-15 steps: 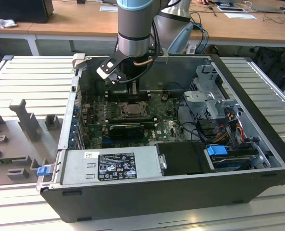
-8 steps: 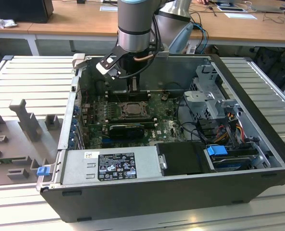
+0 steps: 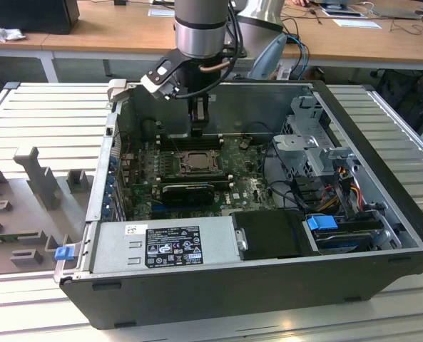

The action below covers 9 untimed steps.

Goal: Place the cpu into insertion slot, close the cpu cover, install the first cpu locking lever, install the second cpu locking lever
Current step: 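Install the first cpu locking lever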

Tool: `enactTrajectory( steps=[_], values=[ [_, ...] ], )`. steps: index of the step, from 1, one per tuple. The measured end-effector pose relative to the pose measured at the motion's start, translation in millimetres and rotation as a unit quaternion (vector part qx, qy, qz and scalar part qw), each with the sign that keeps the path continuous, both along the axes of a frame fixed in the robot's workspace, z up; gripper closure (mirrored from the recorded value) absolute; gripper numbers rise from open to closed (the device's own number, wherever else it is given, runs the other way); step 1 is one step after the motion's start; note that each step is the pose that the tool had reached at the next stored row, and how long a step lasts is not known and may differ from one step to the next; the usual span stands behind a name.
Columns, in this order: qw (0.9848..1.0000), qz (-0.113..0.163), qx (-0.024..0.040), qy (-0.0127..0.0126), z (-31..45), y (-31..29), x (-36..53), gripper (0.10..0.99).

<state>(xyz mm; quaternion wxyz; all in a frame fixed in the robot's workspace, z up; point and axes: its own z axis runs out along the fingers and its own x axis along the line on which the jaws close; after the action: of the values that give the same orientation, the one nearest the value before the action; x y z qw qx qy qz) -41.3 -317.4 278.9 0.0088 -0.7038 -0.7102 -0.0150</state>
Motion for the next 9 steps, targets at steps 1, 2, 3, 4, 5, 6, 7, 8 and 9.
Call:
enactTrajectory(
  steps=[1, 2, 3, 4, 5, 6, 7, 8, 9],
  values=[
    [1.0000, 0.000, 0.0000, 0.0000, 2.2, 0.0, 0.0, 0.980],
    [1.0000, 0.000, 0.0000, 0.0000, 5.5, 0.0, 0.0, 0.980],
    [1.0000, 0.000, 0.0000, 0.0000, 7.5, 0.0, 0.0, 0.980],
    [1.0000, 0.000, 0.0000, 0.0000, 9.3, 0.0, 0.0, 0.980],
    [1.0000, 0.000, 0.0000, 0.0000, 11.9, 0.0, 0.0, 0.980],
    [1.0000, 0.000, 0.0000, 0.0000, 13.5, 0.0, 0.0, 0.980],
    [1.0000, 0.001, 0.0001, -0.0001, 14.1, 0.0, 0.0, 0.980],
    [1.0000, 0.003, 0.0001, -0.0001, 14.1, 0.0, 0.0, 0.980],
    [1.0000, 0.006, 0.0001, -0.0001, 14.1, 0.0, 0.0, 0.980]
  ],
)
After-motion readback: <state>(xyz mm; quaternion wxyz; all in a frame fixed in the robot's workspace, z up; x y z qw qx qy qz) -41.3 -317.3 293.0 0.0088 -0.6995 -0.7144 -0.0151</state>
